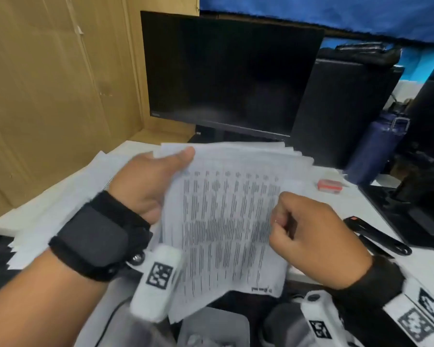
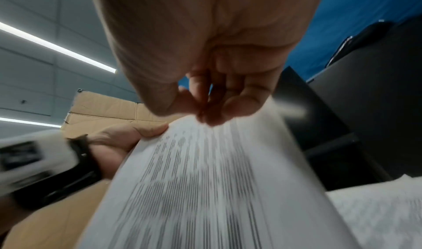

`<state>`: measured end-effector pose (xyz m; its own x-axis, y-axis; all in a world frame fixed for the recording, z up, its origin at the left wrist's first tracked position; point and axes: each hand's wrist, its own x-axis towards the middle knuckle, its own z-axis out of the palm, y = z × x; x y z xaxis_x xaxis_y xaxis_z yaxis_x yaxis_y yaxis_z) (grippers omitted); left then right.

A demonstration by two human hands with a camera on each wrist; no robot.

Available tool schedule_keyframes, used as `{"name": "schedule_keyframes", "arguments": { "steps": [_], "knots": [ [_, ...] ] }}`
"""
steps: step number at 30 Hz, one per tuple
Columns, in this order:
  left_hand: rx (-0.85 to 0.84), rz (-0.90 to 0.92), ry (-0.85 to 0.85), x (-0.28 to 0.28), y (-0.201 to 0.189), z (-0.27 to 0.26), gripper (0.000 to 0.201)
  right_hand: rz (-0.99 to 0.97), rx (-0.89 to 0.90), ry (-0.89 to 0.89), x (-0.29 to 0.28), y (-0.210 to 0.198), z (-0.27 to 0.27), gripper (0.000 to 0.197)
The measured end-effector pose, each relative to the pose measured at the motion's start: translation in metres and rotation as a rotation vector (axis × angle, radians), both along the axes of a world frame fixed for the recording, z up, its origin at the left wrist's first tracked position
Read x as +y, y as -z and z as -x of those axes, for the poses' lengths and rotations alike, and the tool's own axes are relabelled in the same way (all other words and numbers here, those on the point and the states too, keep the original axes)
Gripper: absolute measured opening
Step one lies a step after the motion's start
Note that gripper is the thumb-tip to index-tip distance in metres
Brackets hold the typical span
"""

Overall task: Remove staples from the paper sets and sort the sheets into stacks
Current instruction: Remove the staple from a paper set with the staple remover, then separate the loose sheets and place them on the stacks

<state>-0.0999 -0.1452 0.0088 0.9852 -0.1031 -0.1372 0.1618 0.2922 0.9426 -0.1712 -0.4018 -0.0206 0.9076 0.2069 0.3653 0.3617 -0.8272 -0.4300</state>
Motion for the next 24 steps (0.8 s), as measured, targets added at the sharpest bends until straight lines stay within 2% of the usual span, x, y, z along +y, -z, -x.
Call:
{"name": "schedule_keyframes", "arguments": {
  "steps": [2,5,8,9,11,15,17,19,21,24],
  "knots": [
    [-0.062,0.043,-0.076,0.031,-0.019,-0.011,0.042,0.026,0.156,-0.058,0.003,0.009,0.003,0.014],
    [-0.176,0.064,-0.087,0.064,-0.04,-0.016,0.046,0.031,0.321,-0.154,0.016,0.04,0.007,0.007],
    [-0.238,0.073,-0.098,0.078,-0.049,-0.01,0.055,0.094,0.495,-0.261,0.03,0.084,0.007,0.018],
    [-0.241,0.07,-0.108,0.079,-0.051,-0.008,0.059,0.152,0.531,-0.283,0.032,0.102,0.004,0.02],
    [-0.271,0.095,-0.151,0.08,-0.053,-0.006,0.047,0.256,0.572,-0.287,0.032,0.131,-0.004,0.021],
    [-0.304,0.157,-0.169,0.077,-0.05,-0.005,0.042,0.329,0.639,-0.25,0.029,0.164,-0.022,0.034],
    [-0.308,0.176,-0.132,0.075,-0.051,-0.005,0.045,0.333,0.677,-0.221,0.028,0.167,-0.026,0.036],
    [-0.299,0.204,-0.149,0.075,-0.05,-0.005,0.046,0.315,0.651,-0.226,0.029,0.16,-0.022,0.029],
    [-0.292,0.208,-0.169,0.073,-0.051,-0.006,0.045,0.324,0.619,-0.292,0.03,0.141,-0.01,0.016],
    [-0.289,0.161,-0.148,0.07,-0.051,-0.007,0.045,0.23,0.514,-0.388,0.031,0.097,0.009,0.008]
  ]
}}
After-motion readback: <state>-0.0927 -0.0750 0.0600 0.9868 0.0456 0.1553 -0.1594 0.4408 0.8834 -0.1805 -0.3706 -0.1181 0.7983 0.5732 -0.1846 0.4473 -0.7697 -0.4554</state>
